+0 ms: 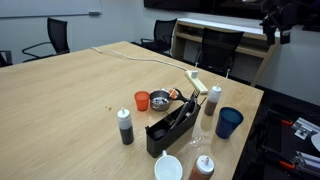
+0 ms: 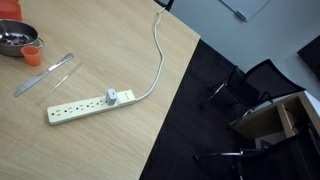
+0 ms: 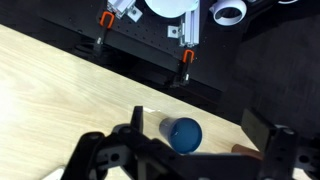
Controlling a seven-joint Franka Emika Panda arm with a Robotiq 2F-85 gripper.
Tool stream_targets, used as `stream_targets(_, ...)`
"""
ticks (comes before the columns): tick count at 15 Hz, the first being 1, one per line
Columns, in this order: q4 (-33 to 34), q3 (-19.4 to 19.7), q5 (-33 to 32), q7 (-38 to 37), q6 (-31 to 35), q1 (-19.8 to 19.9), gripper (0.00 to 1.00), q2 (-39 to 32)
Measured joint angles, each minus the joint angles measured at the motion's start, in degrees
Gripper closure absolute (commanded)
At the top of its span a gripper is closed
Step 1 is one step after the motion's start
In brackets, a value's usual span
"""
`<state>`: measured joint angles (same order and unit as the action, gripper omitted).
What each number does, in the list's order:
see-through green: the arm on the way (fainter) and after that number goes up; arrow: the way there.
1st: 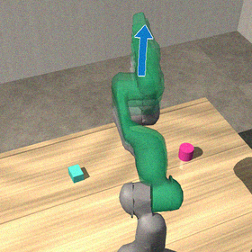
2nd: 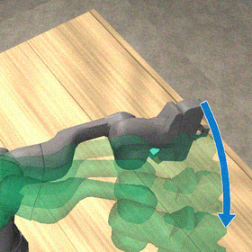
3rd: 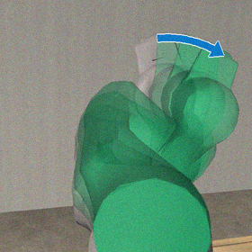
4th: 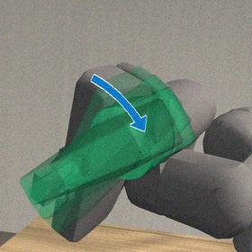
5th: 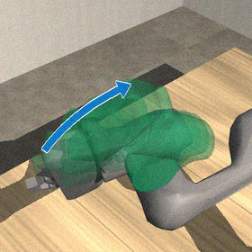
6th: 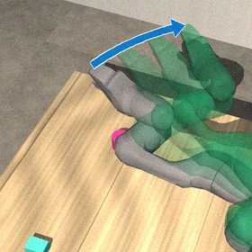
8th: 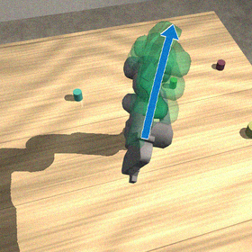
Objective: Remove one fork from the basket and put it on the table
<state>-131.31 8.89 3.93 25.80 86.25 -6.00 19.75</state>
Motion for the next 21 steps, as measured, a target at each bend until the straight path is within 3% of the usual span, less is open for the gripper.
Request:
stream_targets(8,9.3,-7.0,3.8,16.3,3.0,-2.2,0.00,-16.8)
stream_targets(17,11.0,-7.9,3.7,18.8,1.7,-1.9,0.00,-18.1)
stream_targets(21,13.3,-11.4,2.7,19.1,4.4,-2.4,0.00,-20.5)
